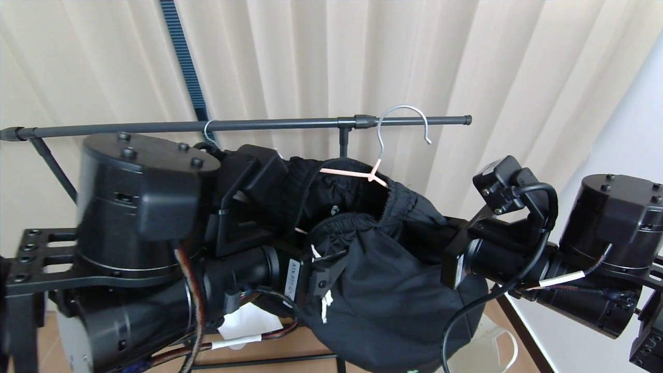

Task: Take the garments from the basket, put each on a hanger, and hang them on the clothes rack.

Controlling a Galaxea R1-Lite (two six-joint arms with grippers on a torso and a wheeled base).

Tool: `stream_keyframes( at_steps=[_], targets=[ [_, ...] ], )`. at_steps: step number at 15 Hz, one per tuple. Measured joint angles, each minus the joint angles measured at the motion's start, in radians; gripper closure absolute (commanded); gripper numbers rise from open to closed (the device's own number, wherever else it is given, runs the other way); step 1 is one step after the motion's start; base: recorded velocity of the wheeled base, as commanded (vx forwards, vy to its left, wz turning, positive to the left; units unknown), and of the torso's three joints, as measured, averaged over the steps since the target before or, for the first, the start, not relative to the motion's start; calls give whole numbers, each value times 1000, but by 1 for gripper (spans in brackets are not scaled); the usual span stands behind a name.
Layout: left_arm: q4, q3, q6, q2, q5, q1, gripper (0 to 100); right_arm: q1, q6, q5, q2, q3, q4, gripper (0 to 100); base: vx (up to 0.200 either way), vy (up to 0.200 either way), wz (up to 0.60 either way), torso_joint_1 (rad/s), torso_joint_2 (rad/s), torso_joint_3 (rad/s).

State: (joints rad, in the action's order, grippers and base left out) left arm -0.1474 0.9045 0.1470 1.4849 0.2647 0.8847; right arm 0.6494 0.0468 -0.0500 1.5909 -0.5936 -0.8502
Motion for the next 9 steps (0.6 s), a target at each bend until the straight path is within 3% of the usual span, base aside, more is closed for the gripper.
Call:
stream_keyframes(
  at_steps=[5, 9],
  targets=[
    [0, -57, -9, -90, -68, 0, 0, -8, 0, -16, 10, 10, -18, 100, 0, 0, 0, 0, 0, 0],
    [-18, -66, -28, -127, -72, 2, 0, -11, 0, -20, 14, 17, -21, 100, 0, 0, 0, 0, 0, 0]
  ],
)
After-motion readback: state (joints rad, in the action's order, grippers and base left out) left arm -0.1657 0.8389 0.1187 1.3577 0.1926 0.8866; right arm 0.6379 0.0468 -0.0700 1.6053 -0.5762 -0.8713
